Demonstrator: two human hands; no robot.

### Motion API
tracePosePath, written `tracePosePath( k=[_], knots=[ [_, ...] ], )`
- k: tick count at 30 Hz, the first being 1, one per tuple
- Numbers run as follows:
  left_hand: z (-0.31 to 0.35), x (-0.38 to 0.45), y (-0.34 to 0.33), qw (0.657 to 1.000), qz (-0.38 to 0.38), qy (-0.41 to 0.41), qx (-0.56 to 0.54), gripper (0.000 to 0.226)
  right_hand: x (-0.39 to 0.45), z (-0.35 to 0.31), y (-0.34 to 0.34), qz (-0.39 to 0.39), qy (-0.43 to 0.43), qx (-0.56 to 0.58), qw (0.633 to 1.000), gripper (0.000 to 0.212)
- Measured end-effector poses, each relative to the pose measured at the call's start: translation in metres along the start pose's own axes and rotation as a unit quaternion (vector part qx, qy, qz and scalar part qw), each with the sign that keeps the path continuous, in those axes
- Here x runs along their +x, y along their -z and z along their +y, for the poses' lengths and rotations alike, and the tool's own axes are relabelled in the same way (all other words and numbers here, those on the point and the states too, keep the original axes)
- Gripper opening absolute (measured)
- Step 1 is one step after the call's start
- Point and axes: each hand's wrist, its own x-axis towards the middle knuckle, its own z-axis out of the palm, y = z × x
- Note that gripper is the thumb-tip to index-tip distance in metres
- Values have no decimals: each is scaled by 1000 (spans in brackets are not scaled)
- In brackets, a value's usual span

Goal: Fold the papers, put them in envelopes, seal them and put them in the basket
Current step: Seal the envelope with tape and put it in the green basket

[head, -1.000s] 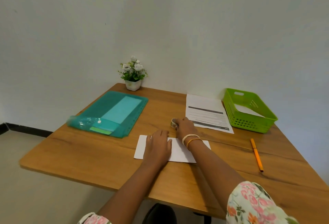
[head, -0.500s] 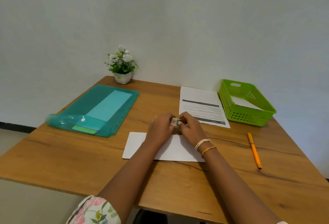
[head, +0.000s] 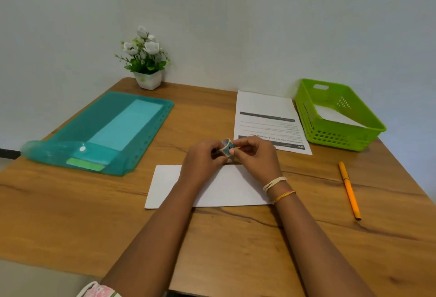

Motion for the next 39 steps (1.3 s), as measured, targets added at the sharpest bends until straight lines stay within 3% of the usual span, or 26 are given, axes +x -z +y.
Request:
tracePosePath(
  k=[11, 22, 31, 39],
  knots=[
    [6, -4, 3, 1000, -15, -16, 17, 13, -2, -1, 7, -5, 7, -10, 1000, 4],
    [10, -6, 3, 999, -6, -12, 43, 20, -3, -5, 9, 13, -3, 29, 999, 6],
    [7, -3, 5, 987, 71, 15, 141, 30, 0, -5, 12, 27, -20, 35, 999, 5],
    [4, -3, 4, 980, 64, 43, 183, 41, 4, 2, 21, 2, -40, 2, 999, 13]
  ],
)
